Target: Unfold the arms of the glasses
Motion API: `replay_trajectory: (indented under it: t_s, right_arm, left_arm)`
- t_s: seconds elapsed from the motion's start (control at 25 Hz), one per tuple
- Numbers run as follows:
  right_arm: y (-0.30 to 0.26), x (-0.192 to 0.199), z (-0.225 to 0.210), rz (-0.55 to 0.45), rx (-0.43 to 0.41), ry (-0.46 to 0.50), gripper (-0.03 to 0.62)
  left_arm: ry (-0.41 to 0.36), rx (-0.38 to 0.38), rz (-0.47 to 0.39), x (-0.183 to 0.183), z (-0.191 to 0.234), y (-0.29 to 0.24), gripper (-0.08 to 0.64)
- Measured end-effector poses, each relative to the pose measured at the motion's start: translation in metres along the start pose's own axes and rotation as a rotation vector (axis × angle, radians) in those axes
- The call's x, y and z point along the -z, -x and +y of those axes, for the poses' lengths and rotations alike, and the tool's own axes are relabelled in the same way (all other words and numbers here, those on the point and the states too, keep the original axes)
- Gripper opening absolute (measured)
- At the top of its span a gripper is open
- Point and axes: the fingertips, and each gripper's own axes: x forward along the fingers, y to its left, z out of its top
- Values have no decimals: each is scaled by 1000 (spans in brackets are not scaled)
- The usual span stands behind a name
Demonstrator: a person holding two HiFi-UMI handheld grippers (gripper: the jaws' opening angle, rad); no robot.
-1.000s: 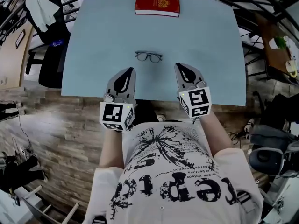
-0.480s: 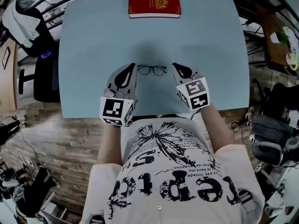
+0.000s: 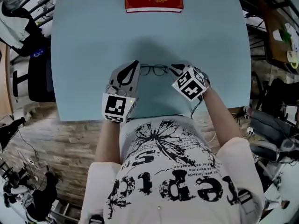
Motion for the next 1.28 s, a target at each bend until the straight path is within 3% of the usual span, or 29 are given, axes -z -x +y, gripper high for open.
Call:
replay_trajectory:
  t_s: [0.36,0.72,0.88,1.0,1.12,1.28]
  right_arm:
    - [-30,10,10,129,-131,280,78]
    - [-48,8,12,168,-168,416,40]
    - [-52,6,14,171,-191,434,36]
    - [-51,5,15,168,-183,455,35]
    - [-49,6,17,170,-182,472,35]
    - [-47,4,18,174,-180,467,35]
  left_arm:
    - [5,15,29,15,6,-5,20]
    - [-6,23,61,24,10,-6,20]
    - [-14,7,85,30,15,-6,20]
    - [-72,34,161,41,13,-10,20]
    - [-171,141,296,61,0,-22,20]
    - [-360,298,460,82,-16,-39,21]
